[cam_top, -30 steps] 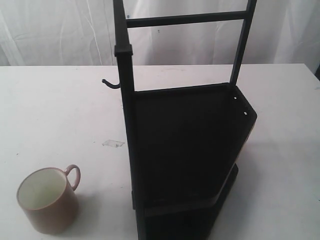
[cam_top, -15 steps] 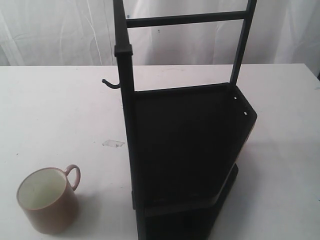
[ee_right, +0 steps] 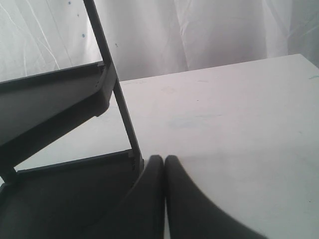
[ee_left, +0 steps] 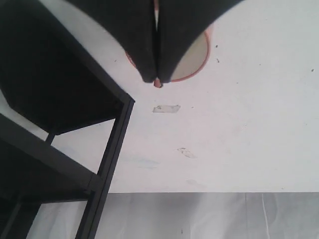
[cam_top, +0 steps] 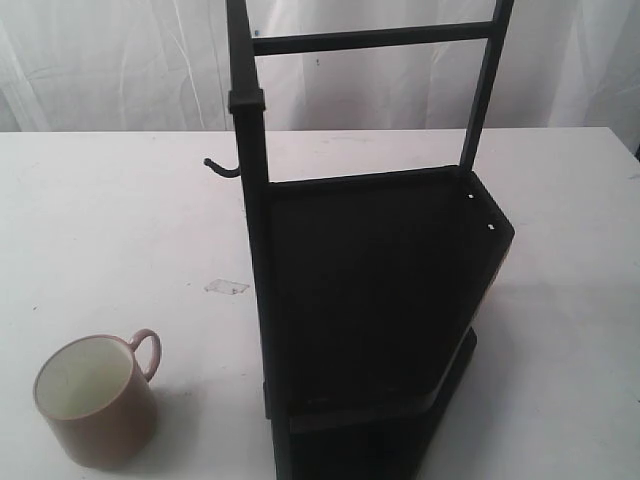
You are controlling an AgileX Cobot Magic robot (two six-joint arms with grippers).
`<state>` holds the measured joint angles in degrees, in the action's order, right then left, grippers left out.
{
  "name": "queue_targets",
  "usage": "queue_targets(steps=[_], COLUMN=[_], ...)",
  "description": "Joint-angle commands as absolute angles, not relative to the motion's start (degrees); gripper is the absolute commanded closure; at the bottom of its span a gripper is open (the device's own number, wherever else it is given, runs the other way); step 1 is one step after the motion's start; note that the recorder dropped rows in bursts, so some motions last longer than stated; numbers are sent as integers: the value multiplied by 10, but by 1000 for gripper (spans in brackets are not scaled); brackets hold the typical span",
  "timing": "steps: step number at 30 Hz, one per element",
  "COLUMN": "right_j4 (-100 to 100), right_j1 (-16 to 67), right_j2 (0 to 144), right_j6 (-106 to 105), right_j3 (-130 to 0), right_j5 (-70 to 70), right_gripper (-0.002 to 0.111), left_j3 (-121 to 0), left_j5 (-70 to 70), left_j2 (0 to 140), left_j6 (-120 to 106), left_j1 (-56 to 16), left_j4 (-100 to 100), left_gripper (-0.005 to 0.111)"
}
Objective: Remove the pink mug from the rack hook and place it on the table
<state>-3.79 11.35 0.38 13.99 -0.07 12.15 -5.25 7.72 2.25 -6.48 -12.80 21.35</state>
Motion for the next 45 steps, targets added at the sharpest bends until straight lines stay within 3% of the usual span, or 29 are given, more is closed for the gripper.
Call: queue_targets(steps=[1, 17, 45], right_j4=[-41, -41, -41], right_j1=[114, 114, 114], right_j2=[0, 0, 0], right_j6=[140, 140, 140], right_j3=[0, 0, 0], right_j5=[120, 120, 120], right_gripper=[108, 108, 108], left_j3=[-30, 0, 0], left_j5=[71, 84, 90], left_j2=[1, 0, 0], left_j6=[-64, -64, -64], left_j1=[-127, -54, -53], left_j4=[201, 186, 84], left_gripper=[107, 107, 107])
